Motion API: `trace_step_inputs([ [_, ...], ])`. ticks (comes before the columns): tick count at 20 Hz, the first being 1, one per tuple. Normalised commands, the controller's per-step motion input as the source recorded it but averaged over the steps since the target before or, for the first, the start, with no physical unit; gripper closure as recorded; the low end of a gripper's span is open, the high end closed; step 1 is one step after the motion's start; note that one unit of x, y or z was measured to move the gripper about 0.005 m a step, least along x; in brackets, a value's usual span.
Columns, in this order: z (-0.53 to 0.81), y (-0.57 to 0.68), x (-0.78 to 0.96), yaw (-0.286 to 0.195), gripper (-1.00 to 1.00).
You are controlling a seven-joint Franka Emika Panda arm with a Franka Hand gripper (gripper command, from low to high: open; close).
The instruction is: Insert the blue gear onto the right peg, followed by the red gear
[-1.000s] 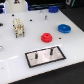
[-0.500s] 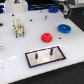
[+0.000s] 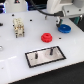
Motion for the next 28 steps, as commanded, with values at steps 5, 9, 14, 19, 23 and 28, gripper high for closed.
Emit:
trace_step_inputs([
  [5, -0.35, -0.09, -0.24, 0.000, -1.00],
  [9, -0.18, -0.04, -0.26, 0.000, 1.00],
  [14, 0.00, 0.00, -0.04, 0.000, 1.00],
  [19, -0.04, 0.00, -0.18, 0.000, 1.00],
  [23, 0.12, -0.08, -0.04, 0.000, 1.00],
  [28, 0.57, -0.18, 0.28, 0.000, 1.00],
])
